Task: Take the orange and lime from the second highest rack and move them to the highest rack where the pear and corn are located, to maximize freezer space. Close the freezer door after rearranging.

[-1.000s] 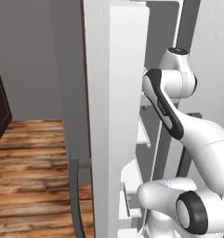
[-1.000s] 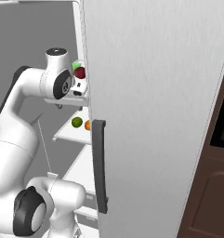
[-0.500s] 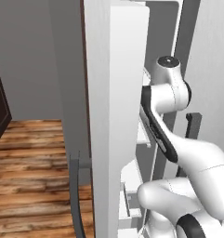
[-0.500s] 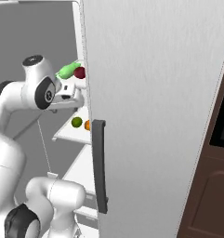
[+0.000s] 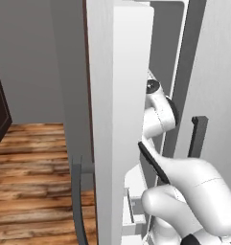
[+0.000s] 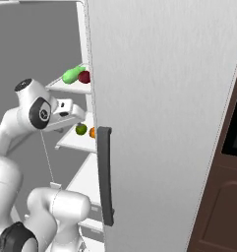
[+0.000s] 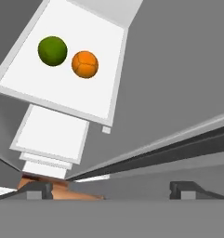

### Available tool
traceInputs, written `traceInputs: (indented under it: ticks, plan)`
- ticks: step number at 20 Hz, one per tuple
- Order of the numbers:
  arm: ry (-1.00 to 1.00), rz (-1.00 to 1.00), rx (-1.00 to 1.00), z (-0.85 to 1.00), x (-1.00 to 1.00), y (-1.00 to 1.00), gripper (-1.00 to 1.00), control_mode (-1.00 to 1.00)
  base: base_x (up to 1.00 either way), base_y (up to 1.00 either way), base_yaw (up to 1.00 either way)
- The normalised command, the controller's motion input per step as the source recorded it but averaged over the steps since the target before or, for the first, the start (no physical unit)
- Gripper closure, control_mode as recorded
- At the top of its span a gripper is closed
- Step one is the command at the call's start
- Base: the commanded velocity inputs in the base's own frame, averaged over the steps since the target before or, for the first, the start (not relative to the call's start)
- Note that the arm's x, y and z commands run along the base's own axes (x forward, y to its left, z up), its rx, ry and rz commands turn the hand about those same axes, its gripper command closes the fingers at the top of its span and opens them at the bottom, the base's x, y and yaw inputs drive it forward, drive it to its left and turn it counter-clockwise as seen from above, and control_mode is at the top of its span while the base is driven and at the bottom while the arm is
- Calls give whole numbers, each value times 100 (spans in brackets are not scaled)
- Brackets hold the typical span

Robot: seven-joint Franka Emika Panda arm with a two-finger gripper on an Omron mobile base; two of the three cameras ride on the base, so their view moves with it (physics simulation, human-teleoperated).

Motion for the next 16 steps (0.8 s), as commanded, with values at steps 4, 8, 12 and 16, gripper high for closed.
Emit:
traceInputs:
  ticks: [4,8,12,16]
  plan:
    - [6,2,0,-23,55,0,-100,-100,0,0,0]
    - [24,21,0,-35,48,-1,-100,-100,0,0,0]
    - [26,34,0,-34,42,-10,-100,-100,0,0,0]
    - [28,30,-4,-34,43,0,-100,-100,0,0,0]
